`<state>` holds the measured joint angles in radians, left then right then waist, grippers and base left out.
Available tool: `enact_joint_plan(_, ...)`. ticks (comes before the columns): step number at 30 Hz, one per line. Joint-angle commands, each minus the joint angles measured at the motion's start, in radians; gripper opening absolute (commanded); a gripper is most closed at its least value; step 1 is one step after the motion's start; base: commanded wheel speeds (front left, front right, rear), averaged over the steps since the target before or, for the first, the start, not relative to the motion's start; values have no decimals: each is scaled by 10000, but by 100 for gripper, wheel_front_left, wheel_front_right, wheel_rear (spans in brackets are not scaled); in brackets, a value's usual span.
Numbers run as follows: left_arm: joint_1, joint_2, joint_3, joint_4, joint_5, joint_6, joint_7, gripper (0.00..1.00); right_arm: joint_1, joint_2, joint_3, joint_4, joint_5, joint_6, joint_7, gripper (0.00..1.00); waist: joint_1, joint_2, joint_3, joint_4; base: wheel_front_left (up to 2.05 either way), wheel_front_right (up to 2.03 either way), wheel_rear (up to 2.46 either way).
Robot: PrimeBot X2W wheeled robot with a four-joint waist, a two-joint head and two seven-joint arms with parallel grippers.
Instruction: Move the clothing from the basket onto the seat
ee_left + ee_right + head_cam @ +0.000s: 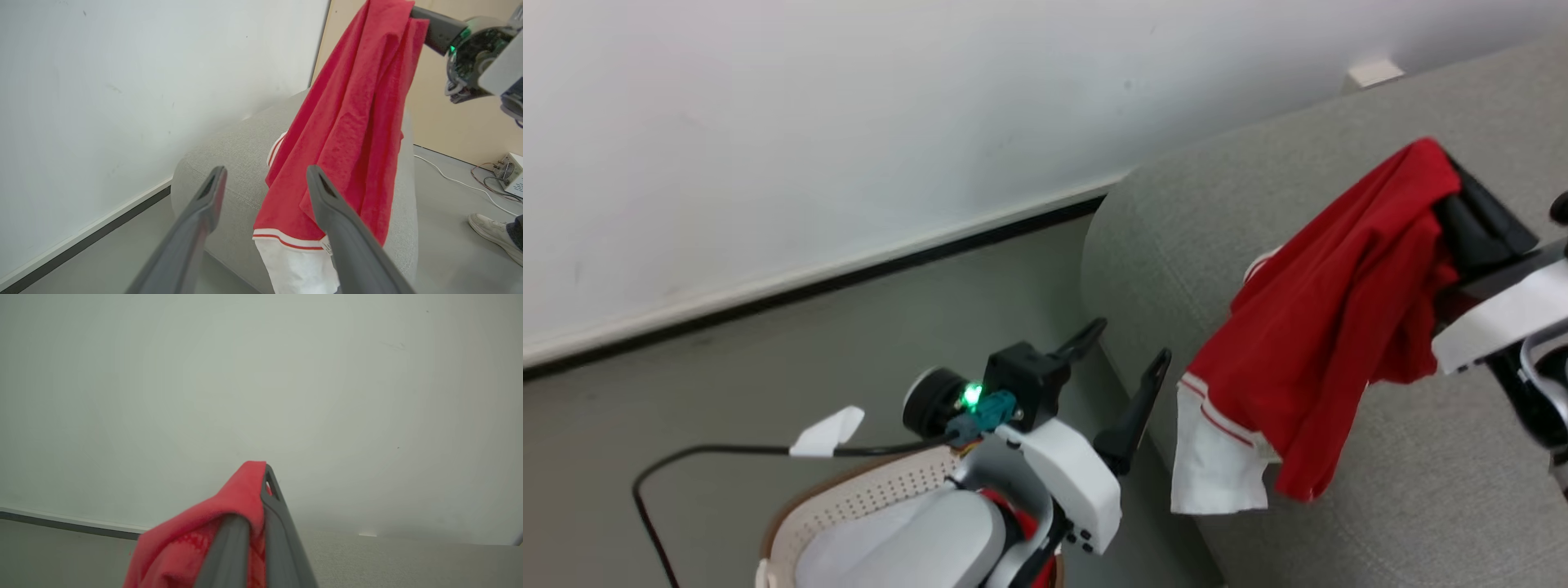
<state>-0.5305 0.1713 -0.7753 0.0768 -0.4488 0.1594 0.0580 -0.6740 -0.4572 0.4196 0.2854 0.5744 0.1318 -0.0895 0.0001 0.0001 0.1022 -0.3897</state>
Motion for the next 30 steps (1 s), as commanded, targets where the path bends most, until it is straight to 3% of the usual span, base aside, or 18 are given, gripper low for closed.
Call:
enact_joint_plan(1,-197,106,30,-61,126,-23,52,100,-206,76,-114,-31,-102,-19,-9,0,-1,-1,527,237,0,0,0)
enact_joint_plan(9,-1452,153,-7,-432,495,-250,399,100,-2050,-199,-1626,513,-480,-19,272,0,-1,-1,2312,831,0,0,0)
enact_joint_plan(21,-2563,390,69,-725,846,-463,557,100,-5936,-1712,-3774,2826,-1751,-21,1153,0,-1,-1,4043,1352,0,0,0)
enact_joint_plan(26,-2651,452,86,-820,900,-393,610,100,-5938,-2112,-4521,4395,-2291,-19,1177,0,-1,-1,4542,1526,0,0,0)
enact_joint_plan(30,-2503,546,-12,-790,923,-396,681,100,-5164,-1757,-5031,5868,-2607,-21,798,0,-1,-1,4702,1581,0,0,0)
